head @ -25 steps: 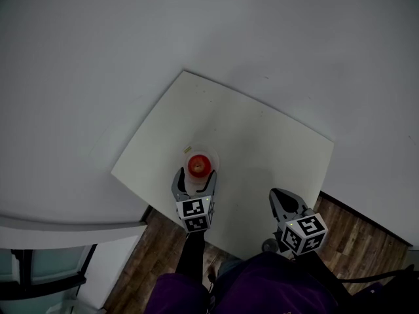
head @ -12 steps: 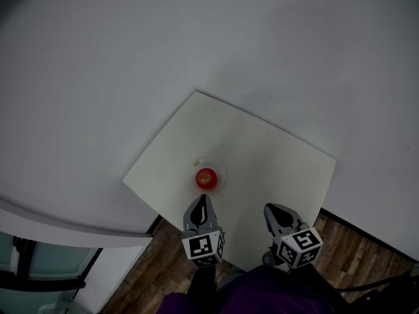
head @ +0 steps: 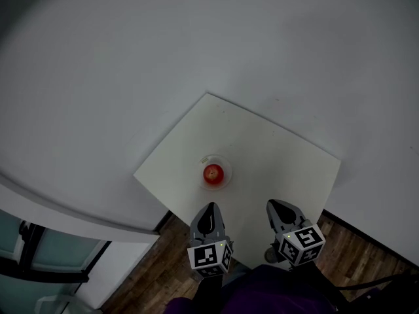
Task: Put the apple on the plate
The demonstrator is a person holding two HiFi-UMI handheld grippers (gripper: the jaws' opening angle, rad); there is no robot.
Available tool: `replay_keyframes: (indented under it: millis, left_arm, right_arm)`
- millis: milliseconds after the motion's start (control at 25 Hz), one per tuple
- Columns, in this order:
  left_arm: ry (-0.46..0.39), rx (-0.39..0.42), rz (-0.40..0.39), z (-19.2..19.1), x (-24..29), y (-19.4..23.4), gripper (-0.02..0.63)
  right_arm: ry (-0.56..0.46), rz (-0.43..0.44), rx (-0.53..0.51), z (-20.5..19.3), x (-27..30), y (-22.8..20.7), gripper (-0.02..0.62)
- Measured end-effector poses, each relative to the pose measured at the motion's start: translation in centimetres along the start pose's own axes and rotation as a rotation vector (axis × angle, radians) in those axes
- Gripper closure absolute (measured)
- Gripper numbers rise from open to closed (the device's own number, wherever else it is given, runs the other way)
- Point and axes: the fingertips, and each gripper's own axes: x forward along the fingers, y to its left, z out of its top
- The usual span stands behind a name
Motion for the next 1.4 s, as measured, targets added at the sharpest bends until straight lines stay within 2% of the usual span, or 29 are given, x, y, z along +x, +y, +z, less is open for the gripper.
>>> replay_keyframes:
  millis: [280,720,1160,1400]
  left_arm:
    - [0.030,0.007,-0.016,-0.8,-1.4,-1.6,0.598]
    - [0.000,0.011,-0.025,0.3,-2.6,-2.6,0.598]
    - [-0.014,0.013,-0.026,0.6,-3.1,-2.8,0.598]
    - [-0.025,0.018,0.005,0.9,-3.2,-2.2,0.598]
  right_arm:
    - [-0.034,0.023,-0.020,0.9,-0.9,1.1,0.584]
    - [-0.040,0.046,-0.050,1.3,-1.5,2.4,0.584]
    - [-0.058,0.023,-0.053,1.6,-1.9,2.3,0.584]
    - [-0.050,0.024,-0.079,1.5,-1.8,2.6,0.584]
